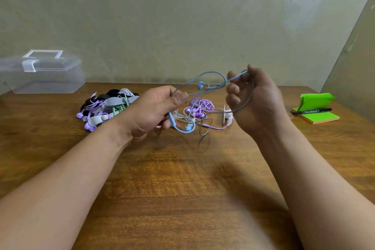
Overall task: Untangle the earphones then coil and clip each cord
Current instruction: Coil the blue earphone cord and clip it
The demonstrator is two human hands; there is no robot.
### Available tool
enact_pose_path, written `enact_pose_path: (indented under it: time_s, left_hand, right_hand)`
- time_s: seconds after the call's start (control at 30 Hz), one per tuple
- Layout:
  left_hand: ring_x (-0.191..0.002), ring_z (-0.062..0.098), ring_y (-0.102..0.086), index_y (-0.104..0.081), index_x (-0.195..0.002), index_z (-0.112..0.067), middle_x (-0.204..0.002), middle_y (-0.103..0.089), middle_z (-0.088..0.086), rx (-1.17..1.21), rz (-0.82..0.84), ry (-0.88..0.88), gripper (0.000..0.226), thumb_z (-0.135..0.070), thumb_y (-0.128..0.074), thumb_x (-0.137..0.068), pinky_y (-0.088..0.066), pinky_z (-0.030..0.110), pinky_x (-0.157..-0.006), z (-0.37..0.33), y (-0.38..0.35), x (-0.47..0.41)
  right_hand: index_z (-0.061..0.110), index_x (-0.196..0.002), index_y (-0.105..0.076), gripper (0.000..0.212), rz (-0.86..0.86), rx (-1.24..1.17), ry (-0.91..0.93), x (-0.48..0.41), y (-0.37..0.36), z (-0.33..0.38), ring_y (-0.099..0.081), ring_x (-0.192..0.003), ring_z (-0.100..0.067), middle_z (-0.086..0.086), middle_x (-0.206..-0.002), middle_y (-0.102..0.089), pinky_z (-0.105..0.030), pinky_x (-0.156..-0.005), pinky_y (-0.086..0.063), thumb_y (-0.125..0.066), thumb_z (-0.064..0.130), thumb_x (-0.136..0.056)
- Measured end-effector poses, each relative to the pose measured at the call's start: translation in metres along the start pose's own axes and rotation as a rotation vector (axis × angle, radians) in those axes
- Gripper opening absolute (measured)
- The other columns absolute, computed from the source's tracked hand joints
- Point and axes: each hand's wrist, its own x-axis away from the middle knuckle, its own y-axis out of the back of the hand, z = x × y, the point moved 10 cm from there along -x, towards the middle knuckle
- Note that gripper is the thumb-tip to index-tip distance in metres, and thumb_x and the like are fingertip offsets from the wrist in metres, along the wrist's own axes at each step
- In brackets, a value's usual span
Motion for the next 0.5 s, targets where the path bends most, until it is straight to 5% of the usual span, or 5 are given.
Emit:
enact_pose_path:
  time_s: [0.1,0.23,0.4,0.5]
  left_hand:
    - [-0.049,0.015,-0.061,-0.057,-0.084,-0.01,-0.061,-0.058,0.004,0.079,-0.022,0.023,0.026,-0.035,-0.062,-0.092,-0.054,0.037,-0.069,-0.002,0.007,0.002]
    - [-0.083,0.038,-0.073,-0.063,-0.09,-0.008,-0.077,-0.068,0.018,0.213,-0.287,0.045,0.018,-0.016,-0.054,-0.104,-0.058,0.054,-0.085,0.003,0.039,0.0]
    - [-0.064,0.032,-0.074,-0.038,-0.067,-0.018,-0.06,-0.059,0.006,0.526,-0.509,0.162,0.037,-0.017,-0.04,-0.103,-0.064,0.042,-0.067,0.027,0.057,0.003]
    - [-0.07,0.033,-0.076,-0.041,-0.069,-0.016,-0.072,-0.067,0.011,0.528,-0.487,0.234,0.032,-0.015,-0.04,-0.101,-0.064,0.04,-0.059,0.036,0.045,0.003]
  right_hand:
    - [0.022,-0.075,-0.041,0.034,-0.005,-0.032,0.01,-0.004,0.006,0.004,-0.031,-0.041,-0.008,0.002,-0.062,-0.052,-0.019,-0.038,-0.024,-0.044,0.028,-0.108]
    - [0.026,-0.071,-0.037,0.037,-0.003,-0.025,0.02,-0.004,0.011,0.011,-0.018,-0.037,-0.007,0.008,-0.055,-0.034,-0.02,-0.034,-0.018,-0.046,0.033,-0.107]
    - [0.028,-0.07,-0.037,0.038,0.262,-0.087,-0.059,0.006,-0.015,0.014,-0.019,-0.034,-0.006,0.006,-0.045,-0.029,-0.021,-0.034,-0.015,-0.047,0.039,-0.105]
    - [0.027,-0.072,-0.035,0.038,0.511,-0.143,-0.152,0.019,-0.038,0.011,-0.019,-0.034,-0.007,0.005,-0.043,-0.035,-0.021,-0.035,-0.012,-0.045,0.044,-0.104]
